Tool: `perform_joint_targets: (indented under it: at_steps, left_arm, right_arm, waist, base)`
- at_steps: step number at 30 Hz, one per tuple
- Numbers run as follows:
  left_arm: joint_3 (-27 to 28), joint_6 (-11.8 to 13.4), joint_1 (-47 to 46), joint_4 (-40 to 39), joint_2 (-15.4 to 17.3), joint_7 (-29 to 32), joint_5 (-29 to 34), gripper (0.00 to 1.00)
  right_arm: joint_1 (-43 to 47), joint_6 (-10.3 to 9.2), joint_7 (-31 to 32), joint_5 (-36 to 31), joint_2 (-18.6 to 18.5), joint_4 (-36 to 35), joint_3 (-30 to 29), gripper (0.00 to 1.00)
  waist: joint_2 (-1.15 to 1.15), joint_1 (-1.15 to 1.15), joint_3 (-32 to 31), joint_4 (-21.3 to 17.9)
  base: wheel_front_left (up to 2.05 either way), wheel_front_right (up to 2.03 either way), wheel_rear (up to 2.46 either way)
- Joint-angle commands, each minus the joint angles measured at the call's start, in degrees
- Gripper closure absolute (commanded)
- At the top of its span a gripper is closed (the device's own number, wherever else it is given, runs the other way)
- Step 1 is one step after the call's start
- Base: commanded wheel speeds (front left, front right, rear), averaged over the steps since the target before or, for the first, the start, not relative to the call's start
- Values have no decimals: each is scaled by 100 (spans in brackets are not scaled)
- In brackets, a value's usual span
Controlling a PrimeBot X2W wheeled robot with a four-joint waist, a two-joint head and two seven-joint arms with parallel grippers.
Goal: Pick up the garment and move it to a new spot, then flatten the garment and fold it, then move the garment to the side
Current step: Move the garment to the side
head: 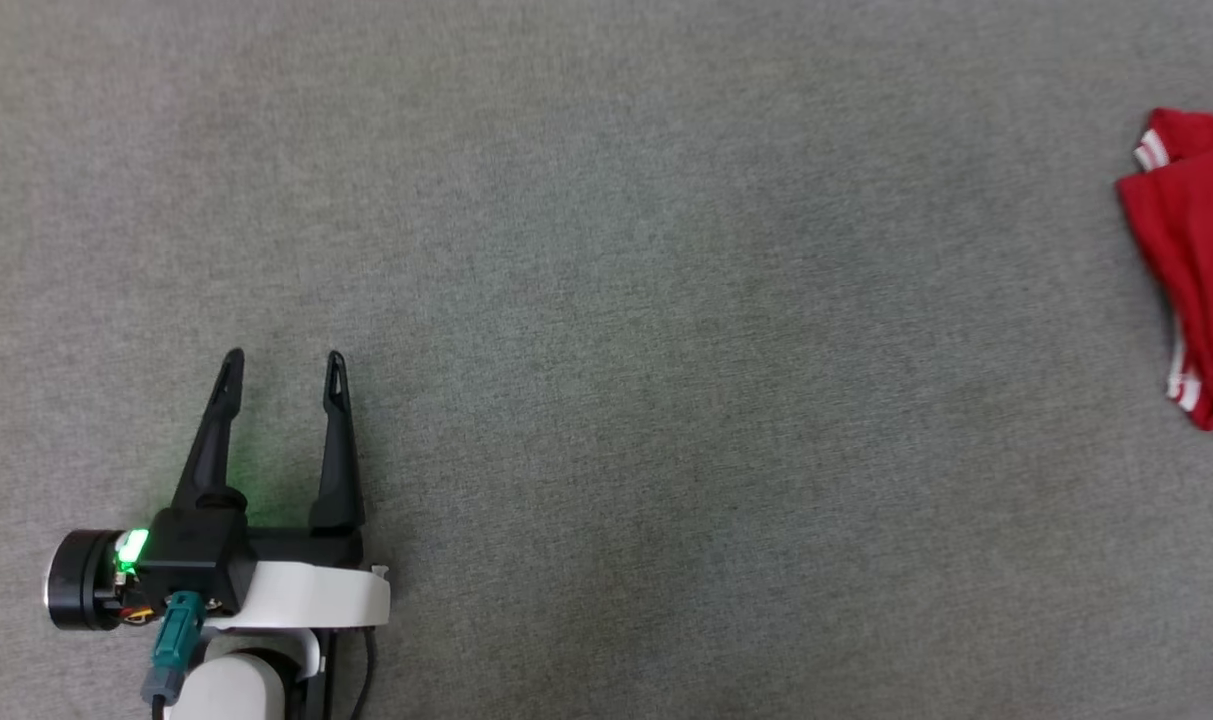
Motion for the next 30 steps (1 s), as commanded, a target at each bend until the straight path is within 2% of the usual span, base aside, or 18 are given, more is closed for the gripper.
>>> perform_joint_targets:
  at_steps: [1,3,6,7,8,13,16,20,24,30]
  left_arm:
    - [3,-7,-78,-37,17,-13,29,0]
    - [2,-15,-112,-35,32,-13,29,0]
    - [18,12,-138,-10,32,-13,21,0]
    - [14,20,-136,-1,23,-13,13,0]
    - [6,24,-126,12,14,-13,5,0]
    - [-18,72,10,90,-40,-13,-57,0]
    - [-40,109,140,111,-78,-13,-89,0]
    - [-53,158,348,131,-103,-13,-148,0]
    - [-64,190,548,153,-133,-13,-191,0]
    - [-101,217,771,196,-161,-13,-228,0]
  right_arm:
    - [-125,-6,-110,-176,58,159,-116,100]
    - [-144,-5,-127,-152,321,418,-295,100]
    - [-176,-8,-282,-392,439,623,-426,100]
    - [-175,-8,-307,-450,495,728,-489,54]
    - [-179,-7,-336,-514,566,796,-526,0]
    - [-241,-6,-860,-1071,560,887,-750,0]
    - [-266,-6,-1412,-1457,577,744,-961,0]
    - [-127,-5,-2240,-1899,798,388,-1291,0]
    - [121,-6,-3020,-2238,1186,-115,-1642,0]
    - [779,-5,-3871,-2570,2125,-1121,-1990,0]
  waist:
    - [0,-1,170,57]
    - [0,-1,201,77]
    - [0,-1,174,86]
    - [0,-1,138,90]
    - [0,-1,86,99]
    - [0,-1,-297,159]
    - [0,-1,-580,227]
    - [0,-1,-942,339]
    - [0,-1,-1254,468]
    - [0,-1,-1681,692]
  base:
    - [0,0,0]
    - [0,0,0]
    - [0,0,0]
    - [0,0,0]
    - [0,0,0]
    - [0,0,0]
    - [0,0,0]
    - [0,0,0]
    - [0,0,0]
    - [0,0,0]
